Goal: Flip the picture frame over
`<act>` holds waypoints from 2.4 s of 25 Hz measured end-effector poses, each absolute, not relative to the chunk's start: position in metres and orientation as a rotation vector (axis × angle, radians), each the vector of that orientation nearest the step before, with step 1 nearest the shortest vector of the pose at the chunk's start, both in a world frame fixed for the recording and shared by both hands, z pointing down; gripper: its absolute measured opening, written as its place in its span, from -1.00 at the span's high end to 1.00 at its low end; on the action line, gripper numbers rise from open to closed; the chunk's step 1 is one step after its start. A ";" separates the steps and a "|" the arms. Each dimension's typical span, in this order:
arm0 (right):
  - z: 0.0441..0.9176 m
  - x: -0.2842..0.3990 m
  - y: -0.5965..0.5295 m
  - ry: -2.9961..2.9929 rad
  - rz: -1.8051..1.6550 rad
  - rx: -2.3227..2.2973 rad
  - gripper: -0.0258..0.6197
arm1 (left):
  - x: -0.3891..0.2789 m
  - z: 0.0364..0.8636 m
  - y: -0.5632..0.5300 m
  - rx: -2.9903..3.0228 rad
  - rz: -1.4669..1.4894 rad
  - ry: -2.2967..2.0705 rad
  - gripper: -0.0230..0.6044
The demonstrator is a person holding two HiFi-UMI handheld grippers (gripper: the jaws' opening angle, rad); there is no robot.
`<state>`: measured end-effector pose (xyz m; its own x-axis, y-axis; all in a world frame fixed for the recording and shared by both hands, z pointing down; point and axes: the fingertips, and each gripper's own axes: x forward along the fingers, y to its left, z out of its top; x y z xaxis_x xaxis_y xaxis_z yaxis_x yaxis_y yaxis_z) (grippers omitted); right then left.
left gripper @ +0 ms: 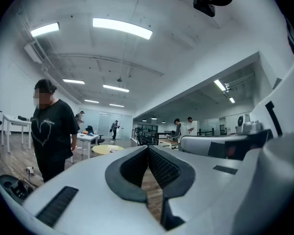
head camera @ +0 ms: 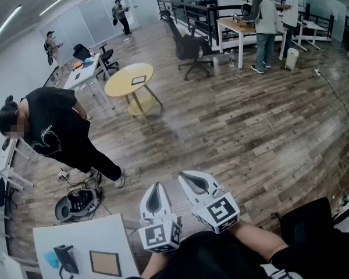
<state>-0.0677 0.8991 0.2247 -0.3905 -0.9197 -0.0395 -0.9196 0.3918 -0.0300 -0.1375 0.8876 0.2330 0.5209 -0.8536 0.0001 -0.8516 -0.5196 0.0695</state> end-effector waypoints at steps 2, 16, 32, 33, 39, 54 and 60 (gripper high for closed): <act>0.221 -0.062 0.900 2.567 0.005 -1.720 0.87 | -0.134 0.235 0.888 2.690 -0.034 -1.513 0.86; 0.226 -0.035 0.913 2.563 -0.020 -1.616 0.86 | -0.110 0.238 0.901 2.691 -0.004 -1.562 0.86; 0.255 -0.038 0.852 2.576 -0.173 -1.575 0.86 | -0.117 0.252 0.837 2.674 0.038 -1.569 0.86; 0.257 -0.040 0.840 2.577 -0.175 -1.576 0.86 | -0.119 0.254 0.827 2.674 0.035 -1.564 0.86; 0.251 -0.061 0.763 2.595 -0.159 -1.570 0.86 | -0.143 0.250 0.752 2.648 0.025 -1.574 0.86; 0.230 -0.127 0.631 2.613 -0.065 -1.555 0.86 | -0.191 0.223 0.618 2.687 -0.099 -1.545 0.86; 0.237 -0.126 0.606 2.612 -0.100 -1.589 0.86 | -0.190 0.232 0.592 2.663 -0.067 -1.521 0.86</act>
<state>-0.1259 0.6059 0.2373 -0.4579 -0.8883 -0.0360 -0.8829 0.4591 -0.0983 -0.1904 0.5923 0.2319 0.5081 -0.8613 -0.0014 -0.8581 -0.5063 0.0858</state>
